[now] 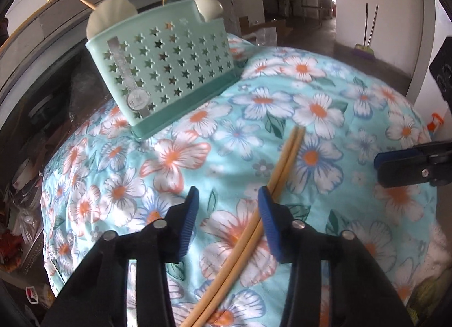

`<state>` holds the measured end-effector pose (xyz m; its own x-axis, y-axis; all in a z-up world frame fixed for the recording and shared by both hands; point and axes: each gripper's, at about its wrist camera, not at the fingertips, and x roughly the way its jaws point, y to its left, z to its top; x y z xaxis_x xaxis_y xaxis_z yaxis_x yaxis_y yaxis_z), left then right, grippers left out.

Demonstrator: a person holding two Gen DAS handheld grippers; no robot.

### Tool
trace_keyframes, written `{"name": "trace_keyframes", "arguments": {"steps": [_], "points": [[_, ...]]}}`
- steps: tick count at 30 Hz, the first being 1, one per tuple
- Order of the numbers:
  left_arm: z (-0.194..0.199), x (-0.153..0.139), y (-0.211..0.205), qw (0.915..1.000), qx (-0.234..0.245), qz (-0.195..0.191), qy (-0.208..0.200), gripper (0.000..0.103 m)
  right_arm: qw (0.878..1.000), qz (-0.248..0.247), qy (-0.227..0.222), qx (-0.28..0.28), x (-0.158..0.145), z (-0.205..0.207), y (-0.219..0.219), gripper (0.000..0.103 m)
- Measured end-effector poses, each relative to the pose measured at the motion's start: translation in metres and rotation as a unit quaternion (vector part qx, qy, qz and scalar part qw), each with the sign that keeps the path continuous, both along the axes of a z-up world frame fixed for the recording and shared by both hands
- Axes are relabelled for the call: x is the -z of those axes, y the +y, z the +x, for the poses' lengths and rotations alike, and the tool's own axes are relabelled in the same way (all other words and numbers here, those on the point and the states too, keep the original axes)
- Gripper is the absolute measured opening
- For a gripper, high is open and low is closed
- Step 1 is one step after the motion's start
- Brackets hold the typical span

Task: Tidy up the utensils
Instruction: 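Move both grippers to the last wooden chopsticks on the quilt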

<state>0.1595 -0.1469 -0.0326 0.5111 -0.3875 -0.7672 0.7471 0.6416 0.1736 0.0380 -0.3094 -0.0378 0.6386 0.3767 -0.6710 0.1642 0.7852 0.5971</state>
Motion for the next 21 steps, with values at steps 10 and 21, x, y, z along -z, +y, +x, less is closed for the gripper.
{"name": "trace_keyframes", "arguments": {"steps": [10,21], "points": [[-0.004,-0.001,-0.001,0.9995,0.019,0.004,0.027,0.031,1.000,0.006,0.001,-0.001,0.001,0.000,-0.001,0.052],[-0.018,-0.005,-0.001,0.9989,0.033,0.008,0.031,0.031,1.000,0.009,0.002,0.001,0.001,-0.002,-0.004,0.052]]}}
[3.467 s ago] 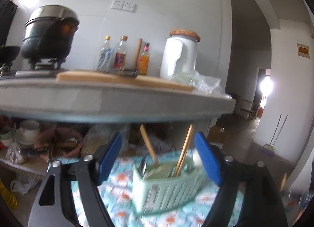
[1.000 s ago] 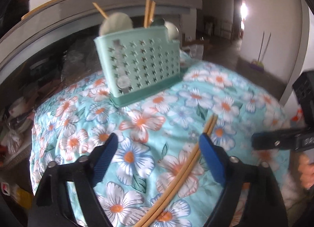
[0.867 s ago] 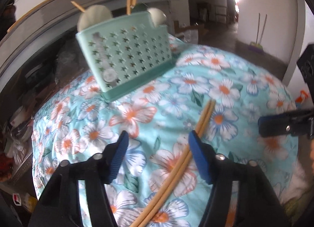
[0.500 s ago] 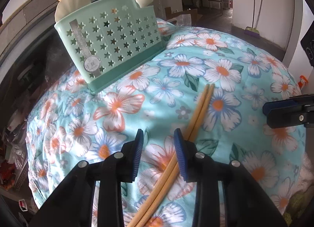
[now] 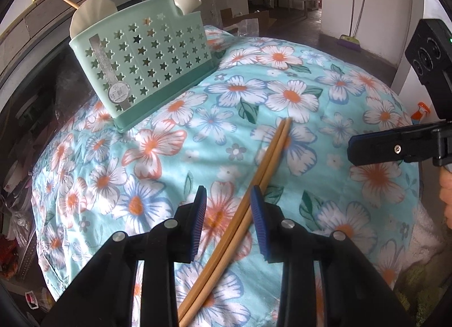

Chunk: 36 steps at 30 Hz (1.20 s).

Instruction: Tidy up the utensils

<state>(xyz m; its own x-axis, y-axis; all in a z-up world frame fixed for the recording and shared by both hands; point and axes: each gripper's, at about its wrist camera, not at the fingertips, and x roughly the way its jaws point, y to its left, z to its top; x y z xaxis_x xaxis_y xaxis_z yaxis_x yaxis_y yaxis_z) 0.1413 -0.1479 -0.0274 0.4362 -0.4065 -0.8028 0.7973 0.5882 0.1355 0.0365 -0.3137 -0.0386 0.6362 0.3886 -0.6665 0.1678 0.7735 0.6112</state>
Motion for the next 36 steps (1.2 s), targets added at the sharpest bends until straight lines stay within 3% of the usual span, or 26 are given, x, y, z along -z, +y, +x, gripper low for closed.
{"name": "trace_keyframes", "arguments": {"steps": [10,14,22,25,29,36], "points": [[-0.003,0.008,-0.010,0.9995,0.026,0.010,0.016,0.031,1.000,0.016,-0.001,0.003,0.002,-0.001,-0.002,0.052],[0.000,0.016,-0.013,0.9995,0.022,0.013,0.021,0.022,0.999,0.035,-0.003,0.000,0.002,0.001,-0.002,0.048],[0.017,0.002,0.002,0.9934,0.012,-0.053,0.101,0.021,0.999,0.043,0.000,0.000,0.002,0.006,0.000,0.047],[0.018,-0.004,0.005,0.9942,0.008,-0.060,0.089,0.021,0.999,0.046,0.002,-0.001,0.004,0.007,0.000,0.047],[0.018,0.005,-0.001,0.9973,0.008,-0.031,0.066,0.021,0.999,0.045,0.003,-0.002,0.003,0.008,0.001,0.047],[0.016,0.008,-0.008,0.9979,0.022,-0.022,0.056,0.021,0.999,0.053,0.004,0.001,0.003,0.009,0.001,0.046]]}}
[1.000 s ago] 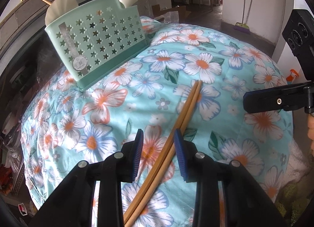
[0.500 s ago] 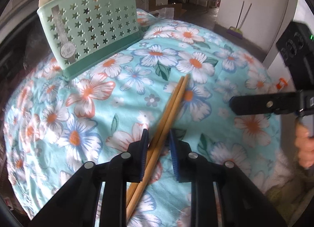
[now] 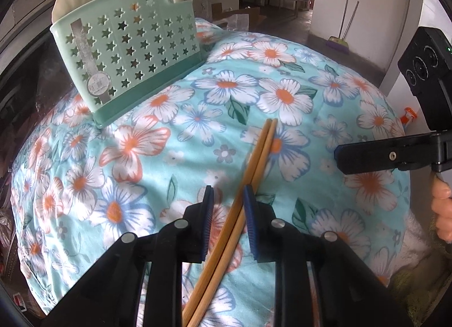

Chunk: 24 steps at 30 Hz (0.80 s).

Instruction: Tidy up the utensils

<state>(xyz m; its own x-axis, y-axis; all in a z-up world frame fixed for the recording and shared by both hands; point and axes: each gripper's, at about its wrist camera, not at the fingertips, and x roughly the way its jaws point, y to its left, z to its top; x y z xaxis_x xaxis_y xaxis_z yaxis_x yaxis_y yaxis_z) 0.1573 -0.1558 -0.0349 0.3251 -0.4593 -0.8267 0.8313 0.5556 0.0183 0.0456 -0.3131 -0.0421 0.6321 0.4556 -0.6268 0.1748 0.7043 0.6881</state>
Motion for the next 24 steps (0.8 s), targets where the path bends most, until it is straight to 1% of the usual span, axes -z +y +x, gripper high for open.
{"name": "trace_keyframes", "arguments": {"steps": [9,11,13,15,18,21,22,24], "points": [[-0.002,-0.001,-0.011,0.9996,0.024,0.014,-0.003,0.020,1.000,0.002,0.001,0.002,-0.001,0.000,0.000,0.045],[-0.006,0.000,-0.013,0.9990,0.038,0.023,-0.001,0.017,1.000,0.002,0.002,0.002,0.000,-0.001,-0.001,0.044],[-0.010,0.004,-0.015,0.9985,0.043,0.033,-0.011,0.017,1.000,0.002,0.003,0.003,0.000,-0.001,-0.002,0.044],[-0.011,0.004,-0.015,0.9984,0.043,0.033,-0.014,0.017,1.000,0.001,0.004,0.004,0.001,-0.001,-0.002,0.044],[-0.006,0.002,-0.012,0.9993,0.034,0.017,0.004,0.016,1.000,0.001,0.005,0.004,0.001,-0.002,-0.002,0.043],[0.002,0.000,-0.007,0.9987,0.030,-0.009,0.039,0.016,1.000,0.001,0.004,0.004,0.000,-0.003,-0.003,0.043],[0.003,-0.002,-0.005,0.9982,0.031,-0.018,0.049,0.014,1.000,0.001,0.004,0.004,0.001,-0.003,-0.002,0.043],[0.005,-0.007,-0.001,0.9973,0.027,-0.035,0.058,0.014,1.000,0.001,0.005,0.005,0.001,-0.003,-0.002,0.043]]}}
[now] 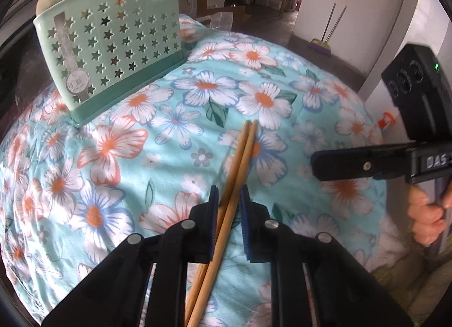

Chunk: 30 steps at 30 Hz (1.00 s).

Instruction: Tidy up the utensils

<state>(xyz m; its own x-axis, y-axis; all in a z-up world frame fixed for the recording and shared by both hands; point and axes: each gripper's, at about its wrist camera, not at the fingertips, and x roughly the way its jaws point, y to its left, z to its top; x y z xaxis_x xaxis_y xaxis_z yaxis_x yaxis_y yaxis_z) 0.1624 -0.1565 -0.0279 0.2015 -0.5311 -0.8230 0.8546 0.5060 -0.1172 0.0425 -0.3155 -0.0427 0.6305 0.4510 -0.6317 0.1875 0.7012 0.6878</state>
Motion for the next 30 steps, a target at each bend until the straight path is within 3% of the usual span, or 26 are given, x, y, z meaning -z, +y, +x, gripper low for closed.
{"name": "trace_keyframes", "arguments": {"steps": [5,11,14,19,25,30], "points": [[0.001,-0.003,0.003,0.9997,-0.006,0.010,-0.021,0.014,1.000,0.001,0.001,0.000,0.000,-0.001,0.000,0.043],[-0.007,0.006,-0.006,0.9987,0.023,0.039,-0.024,0.015,1.000,0.003,0.000,0.000,0.000,-0.003,-0.001,0.043],[-0.016,0.010,-0.012,0.9963,0.032,0.063,-0.049,0.016,1.000,0.005,-0.001,0.001,0.001,-0.004,-0.002,0.043],[-0.015,0.006,-0.014,0.9964,0.028,0.062,-0.050,0.015,1.000,0.007,-0.001,0.001,0.001,-0.005,-0.003,0.043],[-0.009,0.009,-0.011,0.9969,0.008,0.058,-0.053,0.015,1.000,0.008,-0.003,0.001,0.000,-0.005,-0.003,0.042],[0.009,0.004,0.002,0.9974,-0.059,0.031,-0.026,0.013,1.000,0.011,-0.006,0.001,-0.001,-0.007,-0.004,0.041]]}}
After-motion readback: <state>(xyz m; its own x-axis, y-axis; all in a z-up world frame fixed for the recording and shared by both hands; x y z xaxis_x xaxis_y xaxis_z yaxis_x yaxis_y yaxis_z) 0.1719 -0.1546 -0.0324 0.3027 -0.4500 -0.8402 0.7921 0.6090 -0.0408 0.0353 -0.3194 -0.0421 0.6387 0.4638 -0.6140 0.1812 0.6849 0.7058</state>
